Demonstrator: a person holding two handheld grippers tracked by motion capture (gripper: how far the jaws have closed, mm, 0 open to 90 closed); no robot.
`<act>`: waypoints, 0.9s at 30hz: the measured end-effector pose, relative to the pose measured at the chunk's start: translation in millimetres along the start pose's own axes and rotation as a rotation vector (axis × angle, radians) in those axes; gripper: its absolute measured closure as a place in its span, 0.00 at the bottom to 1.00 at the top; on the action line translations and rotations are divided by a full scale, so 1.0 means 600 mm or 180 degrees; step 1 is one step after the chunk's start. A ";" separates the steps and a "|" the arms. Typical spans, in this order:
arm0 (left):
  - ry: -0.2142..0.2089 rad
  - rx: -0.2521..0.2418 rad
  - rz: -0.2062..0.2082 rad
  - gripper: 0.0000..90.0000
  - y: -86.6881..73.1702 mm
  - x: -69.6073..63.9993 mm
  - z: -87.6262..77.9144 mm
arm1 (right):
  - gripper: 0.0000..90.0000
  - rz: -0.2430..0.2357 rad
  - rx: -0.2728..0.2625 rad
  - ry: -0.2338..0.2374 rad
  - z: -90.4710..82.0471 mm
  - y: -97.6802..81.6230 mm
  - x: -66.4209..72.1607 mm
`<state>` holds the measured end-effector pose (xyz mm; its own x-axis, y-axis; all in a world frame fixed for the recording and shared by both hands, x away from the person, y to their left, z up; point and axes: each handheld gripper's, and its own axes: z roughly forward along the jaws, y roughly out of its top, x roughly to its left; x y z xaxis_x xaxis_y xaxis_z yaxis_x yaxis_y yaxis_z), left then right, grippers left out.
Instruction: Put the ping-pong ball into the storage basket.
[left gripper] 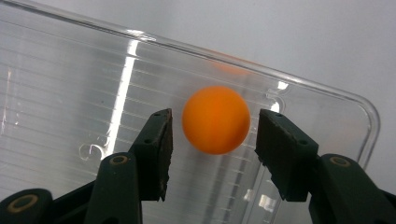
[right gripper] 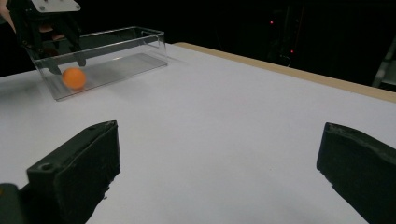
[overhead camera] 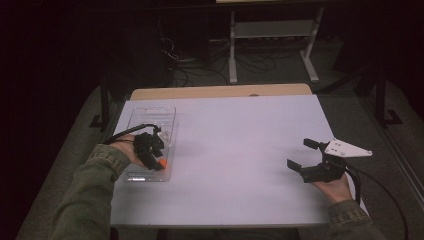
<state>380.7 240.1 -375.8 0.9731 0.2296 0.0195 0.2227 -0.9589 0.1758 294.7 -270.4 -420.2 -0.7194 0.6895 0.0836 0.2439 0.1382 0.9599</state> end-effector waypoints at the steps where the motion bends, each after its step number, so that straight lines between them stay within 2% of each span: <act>1: 0.0000 -0.0006 -0.0003 0.50 0.000 0.000 -0.001 | 0.00 0.0003 0.0001 0.0000 0.000 0.000 0.000; 14: 0.0080 -0.0065 -0.0089 0.38 -0.002 -0.001 -0.017 | 0.00 0.0001 0.0005 -0.0001 0.000 0.000 0.000; 19: 0.0050 -0.0102 -0.0105 0.33 -0.004 -0.003 -0.026 | 0.00 -0.0004 0.0002 0.0001 0.001 0.000 0.001; 27: 0.0135 -0.0147 -0.0158 0.27 -0.009 -0.005 -0.036 | 0.00 -0.0006 0.0002 0.0000 0.001 0.000 0.001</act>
<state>375.2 247.9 -355.7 0.9574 0.2843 0.0511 0.2666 -0.9377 0.2228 294.6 -269.5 -420.3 -0.7200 0.6892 0.0818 0.2429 0.1398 0.9599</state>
